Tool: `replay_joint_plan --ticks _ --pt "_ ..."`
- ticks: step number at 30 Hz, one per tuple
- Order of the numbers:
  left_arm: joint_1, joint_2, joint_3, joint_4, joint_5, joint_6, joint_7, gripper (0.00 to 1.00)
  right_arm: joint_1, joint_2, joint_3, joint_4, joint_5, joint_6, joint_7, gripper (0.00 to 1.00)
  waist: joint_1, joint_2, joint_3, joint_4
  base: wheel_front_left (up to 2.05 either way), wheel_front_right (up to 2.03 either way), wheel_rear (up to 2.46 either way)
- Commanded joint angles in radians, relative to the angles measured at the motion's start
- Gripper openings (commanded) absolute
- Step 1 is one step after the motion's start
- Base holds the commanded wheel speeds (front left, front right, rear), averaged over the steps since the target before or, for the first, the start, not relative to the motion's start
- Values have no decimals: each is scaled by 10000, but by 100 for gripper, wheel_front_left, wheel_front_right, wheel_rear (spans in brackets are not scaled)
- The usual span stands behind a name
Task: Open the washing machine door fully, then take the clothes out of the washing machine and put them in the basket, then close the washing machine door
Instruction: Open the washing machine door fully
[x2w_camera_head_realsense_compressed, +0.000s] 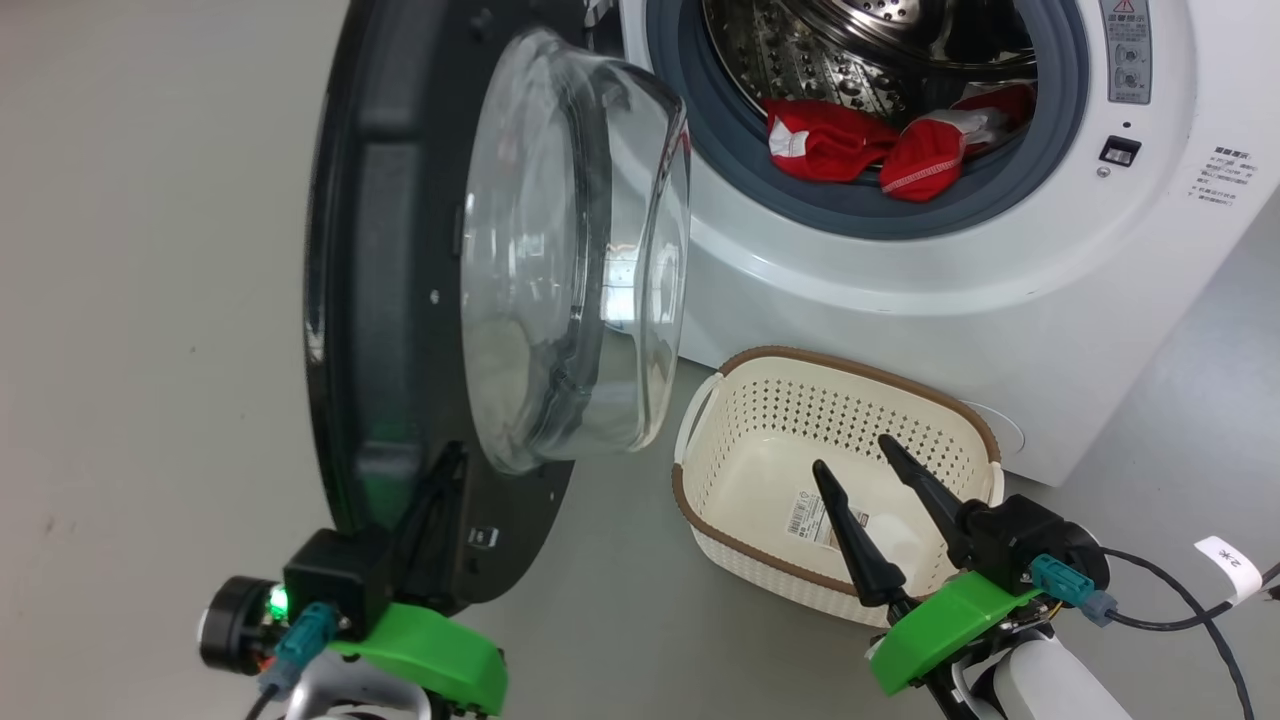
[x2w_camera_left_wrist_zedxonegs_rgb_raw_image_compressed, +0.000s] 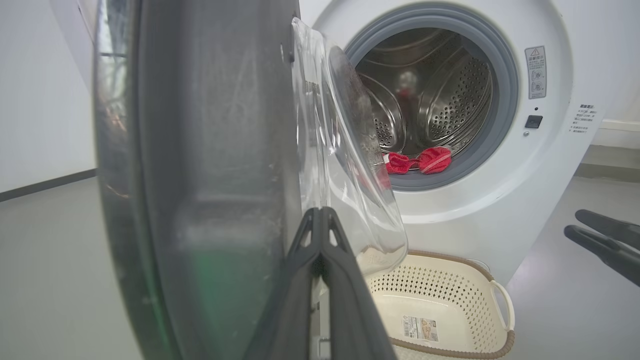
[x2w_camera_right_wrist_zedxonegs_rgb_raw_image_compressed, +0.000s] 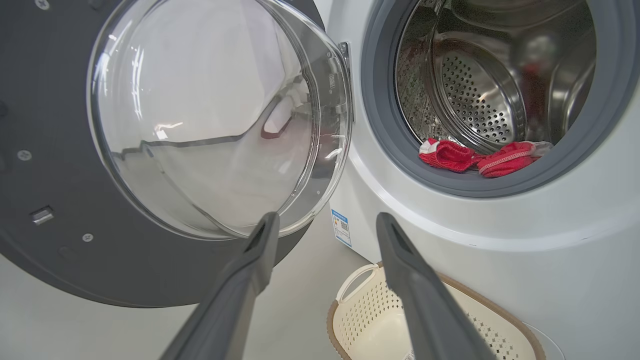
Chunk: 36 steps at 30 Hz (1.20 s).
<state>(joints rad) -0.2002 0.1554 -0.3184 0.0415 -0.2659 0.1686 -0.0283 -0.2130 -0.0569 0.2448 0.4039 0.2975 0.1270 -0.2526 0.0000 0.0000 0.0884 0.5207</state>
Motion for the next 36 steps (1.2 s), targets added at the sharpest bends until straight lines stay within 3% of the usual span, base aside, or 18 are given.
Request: replay_joint_plan --ticks 1,21,36 --pt "-95 376 600 -100 -43 222 -59 0 -332 66 273 -197 -133 37 -92 100 0 0 9 -11 0 0 0" --pt "-572 748 1886 1146 -528 808 -1020 0 -268 66 419 32 -463 37 -92 100 0 0 47 -202 0 0 0" --pt "-1528 1034 2776 2333 -1152 670 -1915 0 -314 66 512 151 -732 37 -92 100 0 0 276 -526 0 0 0"
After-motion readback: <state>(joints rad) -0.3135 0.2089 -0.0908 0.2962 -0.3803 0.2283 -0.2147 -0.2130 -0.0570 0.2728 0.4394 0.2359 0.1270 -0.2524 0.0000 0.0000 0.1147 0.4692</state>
